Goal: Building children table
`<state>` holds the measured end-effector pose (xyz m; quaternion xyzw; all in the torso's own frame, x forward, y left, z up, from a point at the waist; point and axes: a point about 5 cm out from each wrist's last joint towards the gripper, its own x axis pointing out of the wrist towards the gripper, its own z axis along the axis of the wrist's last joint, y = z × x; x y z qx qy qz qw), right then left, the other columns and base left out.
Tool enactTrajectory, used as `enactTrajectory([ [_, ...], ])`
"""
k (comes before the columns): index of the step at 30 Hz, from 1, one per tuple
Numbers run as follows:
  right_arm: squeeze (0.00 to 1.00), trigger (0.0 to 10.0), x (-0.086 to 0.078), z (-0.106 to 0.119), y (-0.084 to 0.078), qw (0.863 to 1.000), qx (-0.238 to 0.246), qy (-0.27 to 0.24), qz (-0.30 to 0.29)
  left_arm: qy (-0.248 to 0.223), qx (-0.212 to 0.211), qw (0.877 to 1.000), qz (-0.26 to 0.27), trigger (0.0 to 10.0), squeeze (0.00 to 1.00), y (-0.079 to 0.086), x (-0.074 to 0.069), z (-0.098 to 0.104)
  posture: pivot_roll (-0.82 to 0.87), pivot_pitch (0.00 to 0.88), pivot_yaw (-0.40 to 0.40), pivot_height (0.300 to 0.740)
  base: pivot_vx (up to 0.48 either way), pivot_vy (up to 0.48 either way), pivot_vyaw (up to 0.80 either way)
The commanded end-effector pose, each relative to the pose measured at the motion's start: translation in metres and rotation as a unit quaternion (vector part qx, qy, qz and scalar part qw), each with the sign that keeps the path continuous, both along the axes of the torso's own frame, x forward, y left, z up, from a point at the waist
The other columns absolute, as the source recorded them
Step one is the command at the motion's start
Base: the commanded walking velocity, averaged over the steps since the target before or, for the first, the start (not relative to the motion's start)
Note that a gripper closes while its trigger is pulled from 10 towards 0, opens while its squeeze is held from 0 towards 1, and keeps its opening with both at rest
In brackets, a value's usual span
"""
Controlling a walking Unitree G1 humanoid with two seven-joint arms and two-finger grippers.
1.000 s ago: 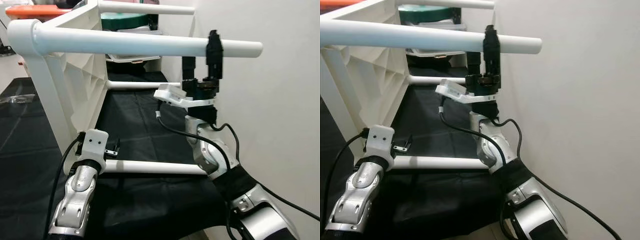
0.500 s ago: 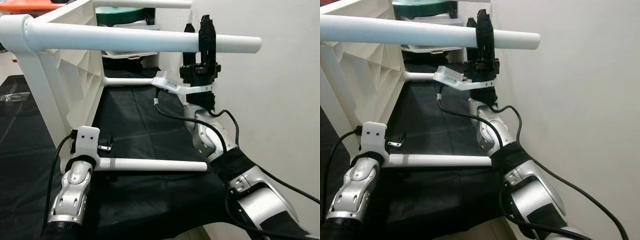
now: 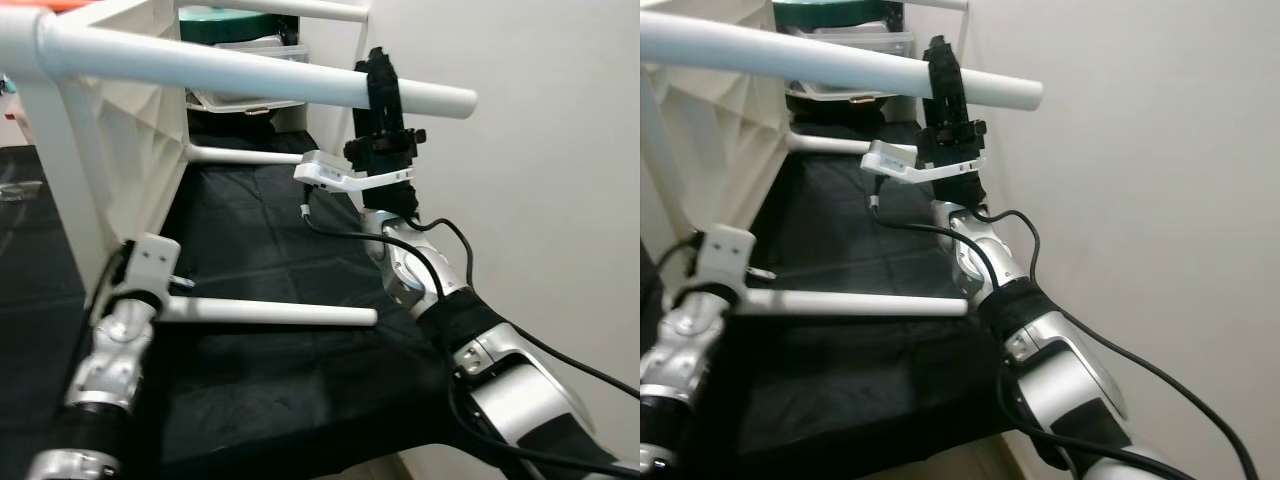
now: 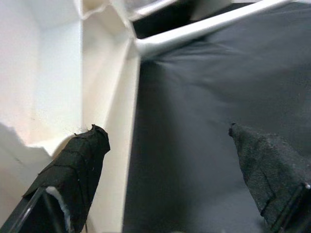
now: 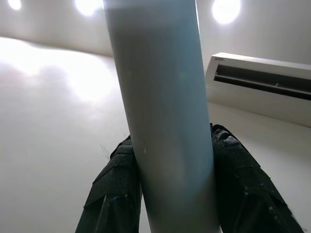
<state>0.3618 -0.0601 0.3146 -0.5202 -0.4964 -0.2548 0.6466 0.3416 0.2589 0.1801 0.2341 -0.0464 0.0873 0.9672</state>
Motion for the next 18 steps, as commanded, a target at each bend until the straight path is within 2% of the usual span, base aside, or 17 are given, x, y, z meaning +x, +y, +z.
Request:
enactTrajectory([
  [1,0.0,0.0,0.008,0.002,-0.034,0.995,0.096,0.018,-0.022,-0.02,0.042,0.993,0.107,10.0,0.0,0.068,-0.016,0.03,0.24,0.036,-0.059,0.74,0.0,0.0,0.0],
  [2,0.0,0.0,0.008,0.004,-0.035,0.995,0.098,0.019,-0.021,-0.025,0.067,0.991,0.114,10.0,0.0,0.077,-0.017,0.041,0.24,0.036,-0.059,0.74,0.0,0.0,0.0],
  [4,0.0,0.0,0.009,0.004,-0.035,0.995,0.099,0.019,-0.021,-0.027,0.082,0.989,0.118,10.0,0.0,0.082,-0.019,0.047,0.24,0.036,-0.059,0.74,0.0,0.0,0.0],
  [6,0.0,0.0,0.012,0.012,-0.042,0.99,0.132,0.033,-0.024,-0.051,0.101,0.985,0.13,10.0,0.0,0.097,-0.021,0.072,0.25,0.029,-0.056,0.74,0.0,0.0,0.0],
  [7,0.0,0.0,0.012,0.012,-0.042,0.99,0.132,0.033,-0.024,-0.051,0.101,0.985,0.13,10.0,0.0,0.097,-0.021,0.072,0.25,0.029,-0.056,0.74,0.0,0.0,0.0],
  [9,0.0,0.0,0.016,0.014,-0.053,0.981,0.184,0.059,-0.024,-0.076,0.135,0.98,0.128,10.0,0.0,0.104,-0.022,0.101,0.26,0.016,-0.059,0.74,0.0,0.0,0.0],
  [10,0.0,0.0,0.018,0.013,-0.057,0.976,0.203,0.071,-0.023,-0.084,0.15,0.977,0.123,10.0,0.0,0.104,-0.022,0.112,0.26,0.014,-0.059,0.74,0.0,0.0,0.0],
  [11,0.0,0.0,0.018,0.013,-0.057,0.976,0.203,0.071,-0.023,-0.084,0.15,0.977,0.123,10.0,0.0,0.104,-0.022,0.112,0.26,0.014,-0.059,0.74,0.0,0.0,0.0],
  [12,0.0,0.0,0.021,0.01,-0.061,0.971,0.219,0.089,-0.021,-0.1,0.165,0.975,0.115,10.0,0.0,0.103,-0.02,0.129,0.27,0.008,-0.059,0.74,0.0,0.0,0.0],
  [14,0.0,0.0,0.021,0.01,-0.061,0.971,0.219,0.089,-0.021,-0.1,0.165,0.975,0.115,10.0,0.0,0.103,-0.02,0.129,0.27,0.008,-0.059,0.74,0.0,0.0,0.0],
  [16,0.0,0.0,0.028,-0.002,-0.068,0.953,0.269,0.139,-0.014,-0.122,0.194,0.968,0.102,10.0,0.0,0.098,-0.017,0.155,0.27,0.008,-0.059,0.74,0.0,0.0,0.0],
  [17,0.0,0.0,0.028,-0.002,-0.068,0.953,0.269,0.139,-0.014,-0.122,0.194,0.968,0.102,10.0,0.0,0.098,-0.017,0.155,0.27,0.008,-0.059,0.74,0.0,0.0,0.0],
  [18,0.0,0.0,0.031,-0.011,-0.071,0.94,0.296,0.169,-0.01,-0.133,0.207,0.964,0.1,10.0,0.0,0.096,-0.015,0.169,0.28,0.0,-0.06,0.74,0.0,0.0,0.0],
])
